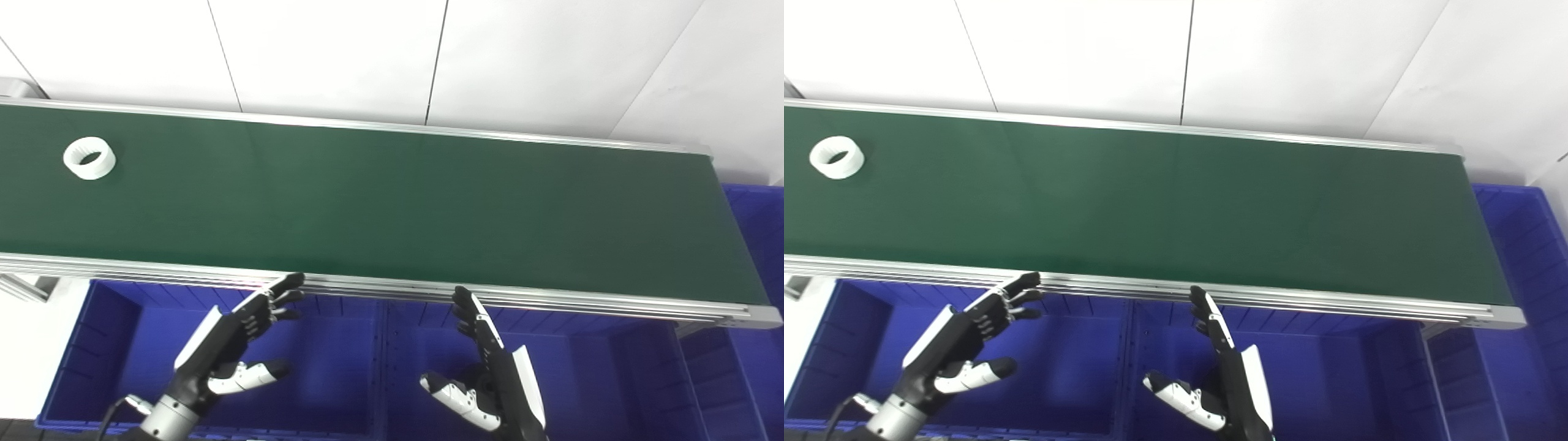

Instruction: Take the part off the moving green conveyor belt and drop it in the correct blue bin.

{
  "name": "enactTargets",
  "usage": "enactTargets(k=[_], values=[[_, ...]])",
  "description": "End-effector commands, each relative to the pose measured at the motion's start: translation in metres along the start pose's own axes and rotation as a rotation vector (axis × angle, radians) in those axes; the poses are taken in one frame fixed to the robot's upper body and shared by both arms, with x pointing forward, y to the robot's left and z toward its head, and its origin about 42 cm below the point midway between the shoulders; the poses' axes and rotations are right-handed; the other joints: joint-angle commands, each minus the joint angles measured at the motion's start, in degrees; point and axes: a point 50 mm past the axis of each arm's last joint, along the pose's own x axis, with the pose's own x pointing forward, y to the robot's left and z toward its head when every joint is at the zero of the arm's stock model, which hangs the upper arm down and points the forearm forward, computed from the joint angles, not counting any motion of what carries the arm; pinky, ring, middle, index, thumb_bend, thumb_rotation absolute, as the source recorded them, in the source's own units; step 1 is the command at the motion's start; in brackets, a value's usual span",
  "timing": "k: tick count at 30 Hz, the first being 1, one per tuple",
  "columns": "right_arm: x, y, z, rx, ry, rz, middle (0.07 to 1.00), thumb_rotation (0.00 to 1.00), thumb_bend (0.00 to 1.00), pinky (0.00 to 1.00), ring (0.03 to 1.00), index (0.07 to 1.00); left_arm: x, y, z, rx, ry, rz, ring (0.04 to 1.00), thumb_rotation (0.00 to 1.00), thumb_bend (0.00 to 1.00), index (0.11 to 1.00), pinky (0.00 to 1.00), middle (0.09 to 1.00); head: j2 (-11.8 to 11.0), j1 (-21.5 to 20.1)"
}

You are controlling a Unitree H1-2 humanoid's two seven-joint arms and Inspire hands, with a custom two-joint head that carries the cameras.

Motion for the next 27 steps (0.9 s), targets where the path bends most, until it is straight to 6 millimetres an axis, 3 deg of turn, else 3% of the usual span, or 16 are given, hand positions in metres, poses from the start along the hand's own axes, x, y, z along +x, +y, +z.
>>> enactTargets(k=[1, 9, 11, 12, 13, 14, 16, 17, 18, 22, 27], values=[[-0.004, -0.005, 0.008, 0.008, -0.074, 0.0, 0.927, 0.67, 0.79, 0.84, 0.897, 0.944, 0.003, -0.005, 0.008, 0.021, -0.042, 0.014, 0.885, 0.61, 0.68, 0.896, 0.78, 0.928, -0.7, 2.1], [-0.011, -0.015, 0.005, -0.005, -0.063, 0.008, 0.918, 0.63, 0.81, 0.86, 0.903, 0.941, 0.003, -0.017, 0.009, 0.034, -0.036, -0.004, 0.905, 0.65, 0.7, 0.915, 0.8, 0.945, -2.7, 5.6], [-0.013, -0.017, 0.002, -0.016, -0.062, 0.005, 0.926, 0.59, 0.8, 0.86, 0.908, 0.942, 0.001, -0.02, 0.007, 0.048, -0.038, -0.006, 0.901, 0.66, 0.69, 0.915, 0.8, 0.941, -4.1, 7.3], [-0.014, -0.017, -0.001, -0.02, -0.058, 0.002, 0.928, 0.58, 0.79, 0.86, 0.909, 0.943, 0.001, -0.022, 0.004, 0.049, -0.047, -0.007, 0.9, 0.66, 0.69, 0.915, 0.8, 0.94, -7.0, 10.0], [-0.015, -0.018, -0.003, -0.022, -0.056, 0.001, 0.93, 0.57, 0.79, 0.87, 0.909, 0.942, 0.001, -0.024, 0.002, 0.048, -0.054, -0.008, 0.899, 0.65, 0.68, 0.913, 0.81, 0.935, -7.5, 10.7], [-0.016, -0.019, -0.007, -0.026, -0.053, 0.002, 0.932, 0.56, 0.78, 0.87, 0.909, 0.942, 0.002, -0.027, -0.002, 0.026, -0.053, -0.014, 0.898, 0.64, 0.68, 0.911, 0.81, 0.932, -10.5, 14.4], [-0.017, -0.021, -0.015, -0.038, -0.058, 0.01, 0.933, 0.56, 0.77, 0.85, 0.903, 0.943, 0.003, -0.03, -0.008, 0.001, -0.06, -0.037, 0.912, 0.61, 0.68, 0.906, 0.85, 0.934, -12.8, 17.2], [-0.018, -0.022, -0.017, -0.039, -0.058, 0.015, 0.942, 0.56, 0.77, 0.85, 0.907, 0.947, 0.004, -0.031, -0.011, 0.01, -0.063, -0.041, 0.91, 0.61, 0.68, 0.902, 0.84, 0.929, -12.8, 17.2], [-0.018, -0.023, -0.02, -0.042, -0.057, 0.018, 0.951, 0.57, 0.77, 0.87, 0.914, 0.953, 0.006, -0.031, -0.014, 0.023, -0.058, -0.046, 0.899, 0.61, 0.68, 0.899, 0.83, 0.921, -15.7, 20.6], [-0.017, -0.025, -0.029, -0.041, -0.043, 0.011, 0.963, 0.57, 0.76, 0.88, 0.929, 0.965, 0.012, -0.035, -0.023, 0.009, -0.042, -0.046, 0.881, 0.58, 0.68, 0.882, 0.82, 0.902, -18.3, 23.9], [-0.014, -0.028, -0.033, -0.04, -0.027, 0.011, 0.966, 0.57, 0.76, 0.9, 0.944, 0.979, 0.017, -0.036, -0.023, 0.04, -0.043, -0.054, 0.865, 0.59, 0.68, 0.858, 0.79, 0.886, -19.5, 25.3]])
